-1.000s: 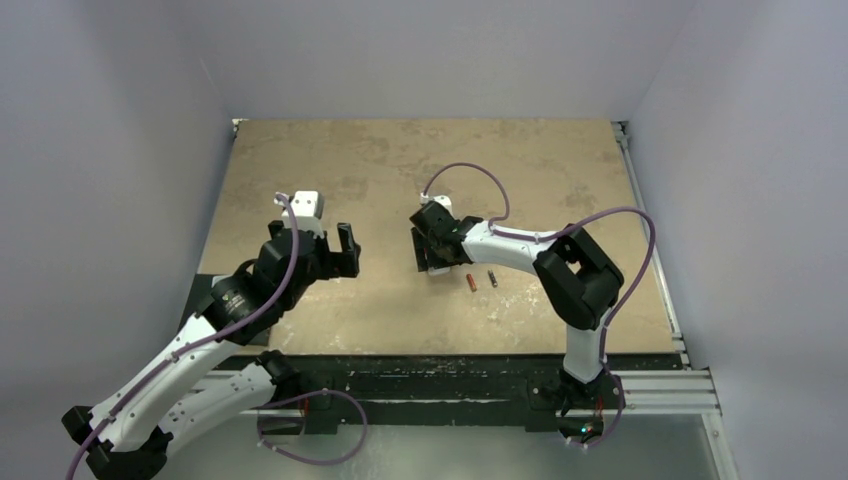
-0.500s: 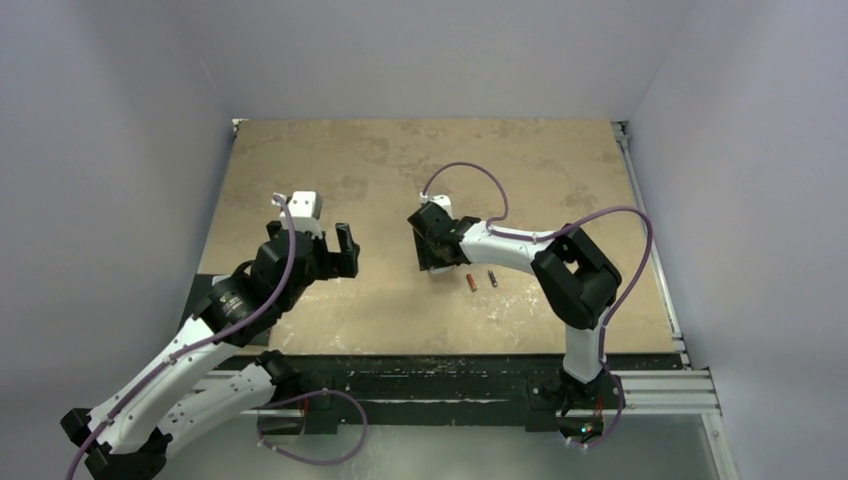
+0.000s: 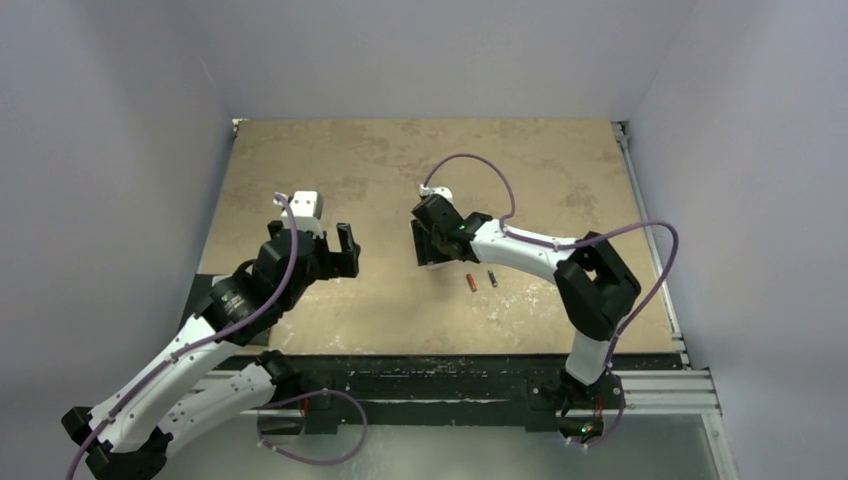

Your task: Load the batteries into the remote control

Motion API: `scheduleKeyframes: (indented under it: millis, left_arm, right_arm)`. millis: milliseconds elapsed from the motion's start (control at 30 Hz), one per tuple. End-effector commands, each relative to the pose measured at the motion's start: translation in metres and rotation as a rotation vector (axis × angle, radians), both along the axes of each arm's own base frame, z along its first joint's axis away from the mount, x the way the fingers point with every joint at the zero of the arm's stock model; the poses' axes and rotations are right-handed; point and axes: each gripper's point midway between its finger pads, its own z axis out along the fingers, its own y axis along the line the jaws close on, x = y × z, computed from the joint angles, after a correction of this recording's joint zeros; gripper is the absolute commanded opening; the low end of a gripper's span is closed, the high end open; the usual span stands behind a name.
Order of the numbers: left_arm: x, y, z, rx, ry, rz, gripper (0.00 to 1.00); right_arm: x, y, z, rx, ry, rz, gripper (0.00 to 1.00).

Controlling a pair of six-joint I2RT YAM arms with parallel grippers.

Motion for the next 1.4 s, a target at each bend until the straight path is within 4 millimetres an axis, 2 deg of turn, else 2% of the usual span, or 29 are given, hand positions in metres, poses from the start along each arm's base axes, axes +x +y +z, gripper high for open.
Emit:
scheduleKeyframes:
  millis: [0,167,367,533,767,900,1067,1167,1267,1367]
  left_arm:
    - [0.002,-0.002,0.000,-0.004,-0.004,0.001,0.99]
    - [0.003,-0.005,-0.002,-0.003,0.003,-0.009,0.99]
    - [0.002,-0.010,-0.002,-0.011,0.001,-0.039,0.99]
    - [0.001,-0.024,-0.003,-0.017,0.011,-0.117,0.99]
    - [-0.007,-0.049,0.000,-0.067,0.009,-0.256,0.99]
    - [-0.015,-0.067,0.002,-0.109,0.023,-0.356,0.99]
    - [-0.025,-0.086,0.000,-0.206,0.104,-0.400,0.99]
    - [-0.032,-0.101,0.001,-0.309,0.157,-0.426,0.99]
    - [-0.041,-0.123,0.012,-0.422,0.200,-0.503,0.99]
    - [-0.045,-0.136,0.022,-0.489,0.248,-0.532,0.99]
  right_arm:
    - [-0.006,0.010,0.048,0.102,-0.052,0.053,0.00]
    - [-0.018,0.010,0.077,0.170,-0.073,0.099,0.00]
    - [-0.031,0.009,0.094,0.205,-0.078,0.162,0.00]
    - [-0.051,0.007,0.103,0.227,-0.056,0.266,0.00]
    - [-0.084,-0.001,0.116,0.262,-0.026,0.406,0.00]
    - [-0.103,-0.008,0.131,0.290,-0.039,0.494,0.00]
    - [-0.124,-0.017,0.150,0.339,-0.079,0.575,0.00]
    - [-0.130,-0.024,0.160,0.341,-0.122,0.608,0.00]
    - [-0.135,-0.031,0.174,0.345,-0.177,0.636,0.00]
    - [-0.133,-0.040,0.188,0.332,-0.248,0.625,0.00]
